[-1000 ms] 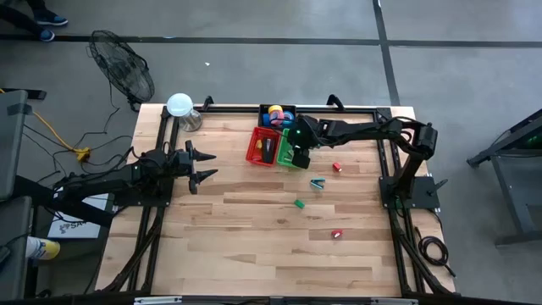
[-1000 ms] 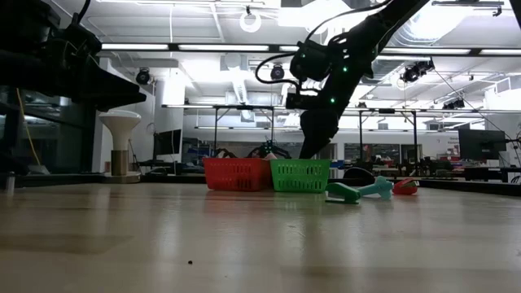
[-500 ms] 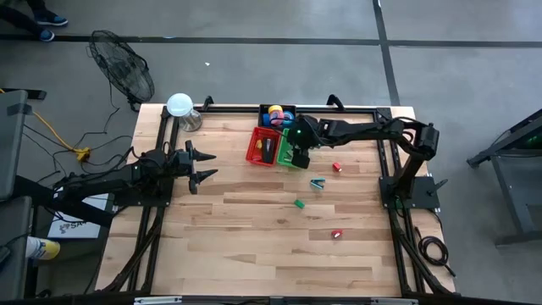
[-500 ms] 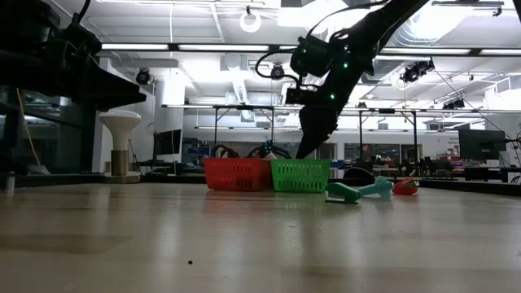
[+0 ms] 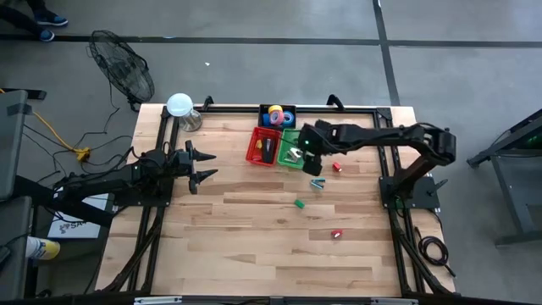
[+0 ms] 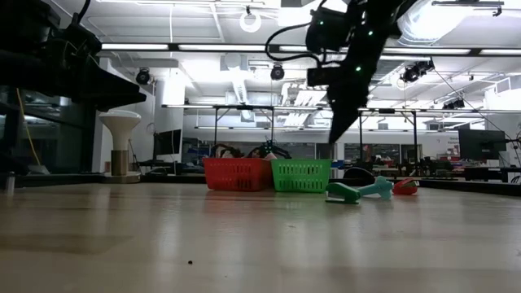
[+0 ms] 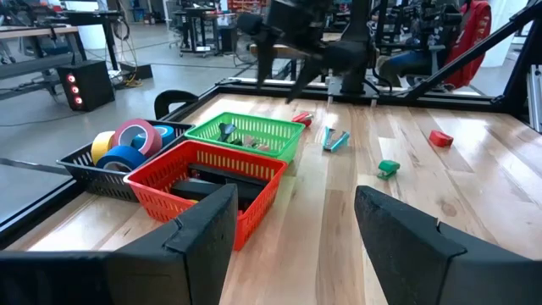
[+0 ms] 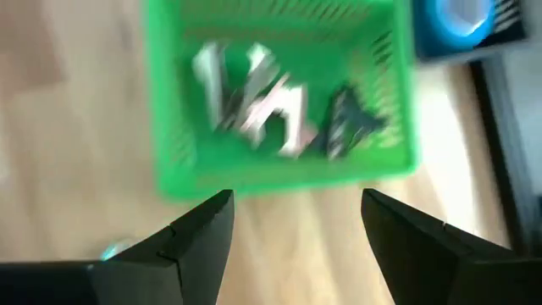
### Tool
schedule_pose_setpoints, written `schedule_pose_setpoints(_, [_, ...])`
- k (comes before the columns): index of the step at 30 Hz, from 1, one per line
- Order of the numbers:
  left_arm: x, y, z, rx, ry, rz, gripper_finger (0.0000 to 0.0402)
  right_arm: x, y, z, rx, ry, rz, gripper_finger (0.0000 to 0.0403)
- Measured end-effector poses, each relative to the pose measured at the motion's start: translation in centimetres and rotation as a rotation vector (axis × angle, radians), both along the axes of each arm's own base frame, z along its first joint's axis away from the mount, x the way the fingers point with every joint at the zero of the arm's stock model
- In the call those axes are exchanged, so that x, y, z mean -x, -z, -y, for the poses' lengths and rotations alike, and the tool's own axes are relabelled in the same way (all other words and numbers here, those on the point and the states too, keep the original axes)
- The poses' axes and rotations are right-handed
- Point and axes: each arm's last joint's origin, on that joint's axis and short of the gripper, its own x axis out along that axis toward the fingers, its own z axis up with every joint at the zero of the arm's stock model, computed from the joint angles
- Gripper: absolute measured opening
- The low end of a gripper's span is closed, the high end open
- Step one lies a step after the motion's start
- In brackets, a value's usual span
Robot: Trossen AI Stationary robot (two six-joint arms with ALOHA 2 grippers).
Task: Pick and place Stapler, Stapler remover, tape
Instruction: Put the light blue staple remover into the green bin
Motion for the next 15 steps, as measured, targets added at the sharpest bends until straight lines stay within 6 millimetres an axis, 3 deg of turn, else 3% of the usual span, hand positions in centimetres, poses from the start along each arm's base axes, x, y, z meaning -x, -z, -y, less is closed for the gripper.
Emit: schedule_pose_setpoints(15, [0.0, 0.0, 0.0, 0.0, 0.0, 0.0, 0.0234, 1.0, 0.0, -4.7, -0.239, 0.08, -0.068, 0.025])
